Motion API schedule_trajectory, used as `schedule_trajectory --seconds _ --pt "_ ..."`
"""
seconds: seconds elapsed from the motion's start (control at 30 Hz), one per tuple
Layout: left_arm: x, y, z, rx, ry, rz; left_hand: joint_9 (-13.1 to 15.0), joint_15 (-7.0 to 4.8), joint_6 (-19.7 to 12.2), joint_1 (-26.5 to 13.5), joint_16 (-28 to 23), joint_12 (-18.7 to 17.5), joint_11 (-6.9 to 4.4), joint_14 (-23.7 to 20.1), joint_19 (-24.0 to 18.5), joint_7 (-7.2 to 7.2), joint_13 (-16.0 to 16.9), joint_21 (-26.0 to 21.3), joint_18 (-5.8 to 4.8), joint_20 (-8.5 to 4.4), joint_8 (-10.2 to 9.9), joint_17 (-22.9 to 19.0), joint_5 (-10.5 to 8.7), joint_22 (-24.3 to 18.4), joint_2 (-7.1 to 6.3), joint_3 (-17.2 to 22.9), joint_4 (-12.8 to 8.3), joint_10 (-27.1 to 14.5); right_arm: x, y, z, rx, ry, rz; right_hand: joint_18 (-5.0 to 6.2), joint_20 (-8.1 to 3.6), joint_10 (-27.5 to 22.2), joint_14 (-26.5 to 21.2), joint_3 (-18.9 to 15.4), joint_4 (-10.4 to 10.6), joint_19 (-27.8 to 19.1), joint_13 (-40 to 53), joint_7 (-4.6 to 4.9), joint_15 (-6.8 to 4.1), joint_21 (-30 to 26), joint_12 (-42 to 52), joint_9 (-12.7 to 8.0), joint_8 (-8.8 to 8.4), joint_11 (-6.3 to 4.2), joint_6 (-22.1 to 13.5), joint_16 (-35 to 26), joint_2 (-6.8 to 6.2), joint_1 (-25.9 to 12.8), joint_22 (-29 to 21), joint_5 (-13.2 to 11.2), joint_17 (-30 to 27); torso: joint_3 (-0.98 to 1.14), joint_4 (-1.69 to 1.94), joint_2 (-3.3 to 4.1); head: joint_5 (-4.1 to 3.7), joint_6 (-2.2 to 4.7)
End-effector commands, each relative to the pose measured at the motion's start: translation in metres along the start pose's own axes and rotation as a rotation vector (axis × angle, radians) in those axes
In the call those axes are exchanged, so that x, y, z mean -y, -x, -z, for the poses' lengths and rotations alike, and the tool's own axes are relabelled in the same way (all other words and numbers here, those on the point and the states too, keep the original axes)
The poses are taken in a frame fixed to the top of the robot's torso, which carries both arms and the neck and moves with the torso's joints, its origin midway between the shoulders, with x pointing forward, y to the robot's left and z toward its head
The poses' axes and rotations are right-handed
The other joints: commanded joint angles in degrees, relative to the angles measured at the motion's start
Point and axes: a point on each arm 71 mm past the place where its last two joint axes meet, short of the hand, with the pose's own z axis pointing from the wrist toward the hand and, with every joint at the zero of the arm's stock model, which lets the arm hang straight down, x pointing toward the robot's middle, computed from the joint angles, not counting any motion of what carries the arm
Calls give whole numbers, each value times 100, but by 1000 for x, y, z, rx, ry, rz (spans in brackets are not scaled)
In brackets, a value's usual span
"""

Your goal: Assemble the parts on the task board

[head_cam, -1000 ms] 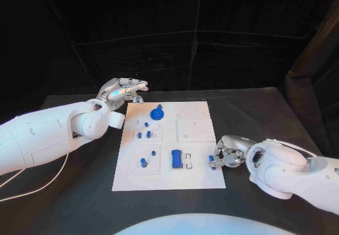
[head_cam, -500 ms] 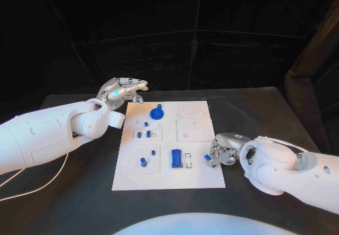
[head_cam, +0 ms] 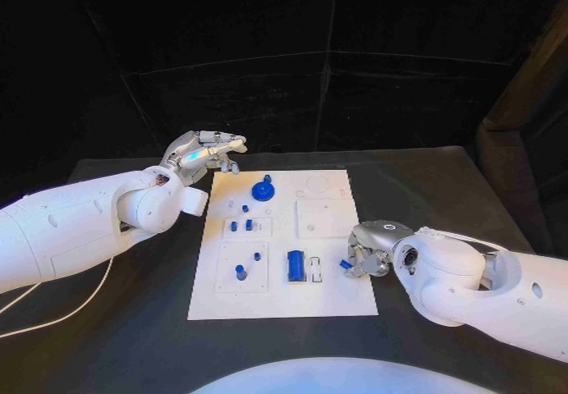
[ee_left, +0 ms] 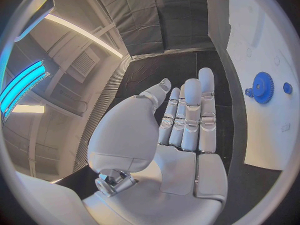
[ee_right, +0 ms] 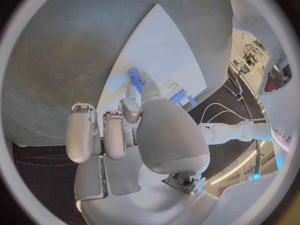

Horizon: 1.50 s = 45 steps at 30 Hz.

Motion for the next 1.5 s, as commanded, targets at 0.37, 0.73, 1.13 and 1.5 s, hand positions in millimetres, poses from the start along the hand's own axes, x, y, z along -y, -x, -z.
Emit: schedule_trajectory --seconds 0.37,0.73,1.13,1.5 --pt "1 -1 0 -11 -5 8 -9 -14 -48 1 -21 46 10 -46 9 -18 -9 -44 33 19 35 -16 3 -19 55 -38 11 -50 6 -4 11 12 -75 -280 -74 -5 5 360 41 311 19 27 10 -25 31 -14 -96 -166 -38 33 -22 77 -228 28 1305 358 -3 12 4 2 -13" --pt "1 0 1 -10 -5 8 -9 -14 -48 1 -21 46 10 -46 9 -18 -9 -44 33 19 35 -16 3 -19 55 -38 11 -50 0 -2 15 27 -65 -471 -76 -2 20 366 103 380 25 47 15 -21 36 -1 -124 -219 -35 55 -9 33 -213 39 1525 385 -1 -1 4 45 -27" --pt "1 -1 1 -12 -5 8 -9 -14 -48 1 -21 46 10 -46 9 -18 -9 -44 33 19 35 -16 3 -19 55 -38 11 -50 -12 -7 9 -45 -52 -547 -85 -8 81 379 100 543 49 97 -7 -30 65 59 -132 -227 -49 163 21 -22 -350 87 1518 437 -2 5 8 56 -44" --pt "1 -2 0 -13 -5 9 -9 -14 -48 1 -21 46 10 -46 9 -18 -9 -44 33 19 35 -16 3 -19 55 -38 11 -50 -21 -12 -2 -105 -51 -536 -89 -30 143 386 120 690 59 146 -61 -59 77 113 -129 -227 -88 328 43 -16 -458 109 1458 477 0 4 3 64 -58"
